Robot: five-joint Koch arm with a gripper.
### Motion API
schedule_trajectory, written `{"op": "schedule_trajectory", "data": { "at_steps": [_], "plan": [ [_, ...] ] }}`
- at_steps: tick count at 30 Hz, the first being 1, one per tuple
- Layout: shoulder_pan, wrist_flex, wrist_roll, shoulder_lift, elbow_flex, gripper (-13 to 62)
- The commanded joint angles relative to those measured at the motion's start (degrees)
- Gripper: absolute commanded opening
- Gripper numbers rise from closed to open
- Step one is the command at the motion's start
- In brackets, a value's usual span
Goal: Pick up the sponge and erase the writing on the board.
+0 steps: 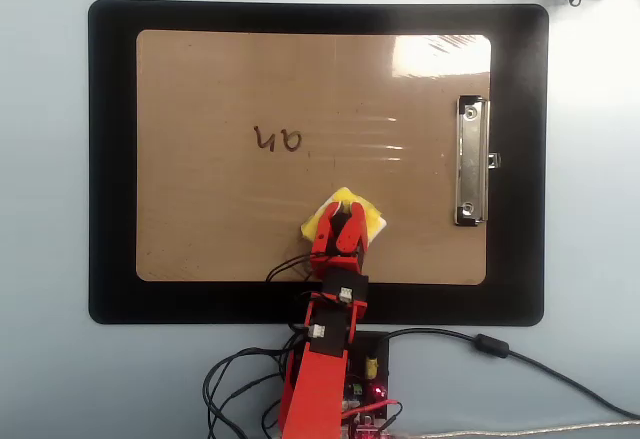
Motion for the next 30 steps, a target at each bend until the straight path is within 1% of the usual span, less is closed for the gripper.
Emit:
{"op": "schedule_trajectory", "data": {
  "at_steps": [1, 2, 4, 5, 6, 8, 9, 11, 12, 14, 17, 18, 19, 21, 24, 26, 27, 28, 29, 30],
  "plan": [
    [-0.18, 0.00, -0.70, -5.80, -5.27, -8.0],
    [-0.53, -0.26, -0.62, -12.04, -10.55, -8.0],
    [-0.44, -1.14, -0.53, -19.78, -18.81, -8.0],
    [-0.62, -1.05, -0.53, -22.94, -22.94, -8.0],
    [-0.62, -0.53, -0.70, -23.29, -23.99, -8.0],
    [-0.70, 1.41, -0.70, -17.05, -18.81, -8.0],
    [-0.79, 2.72, -0.70, -11.07, -14.15, -8.0],
    [-1.41, 3.78, -0.88, -4.04, -8.35, -8.0],
    [-1.93, 3.60, -1.05, -2.90, -7.29, -8.0],
    [-4.66, 1.93, -2.29, -8.44, -8.88, -8.0],
    [-7.21, -5.98, -4.83, -26.81, -22.41, -8.0],
    [-7.03, -7.12, -4.75, -30.59, -24.70, -8.0],
    [-7.03, -7.47, -4.66, -31.90, -26.10, -8.0],
    [-7.03, -5.89, -4.75, -25.31, -21.71, -8.0],
    [-7.82, 1.76, -5.01, -2.72, -6.86, -8.0],
    [-9.23, 6.68, -5.45, 6.59, -3.25, -8.0],
    [-10.11, 6.94, -5.80, 5.98, -3.34, -8.0],
    [-11.25, 6.06, -6.50, 2.20, -4.39, -8.0],
    [-12.13, 4.31, -7.29, -2.81, -7.73, -7.9],
    [-12.83, 0.88, -8.35, -12.13, -13.97, -8.0]
  ]
}}
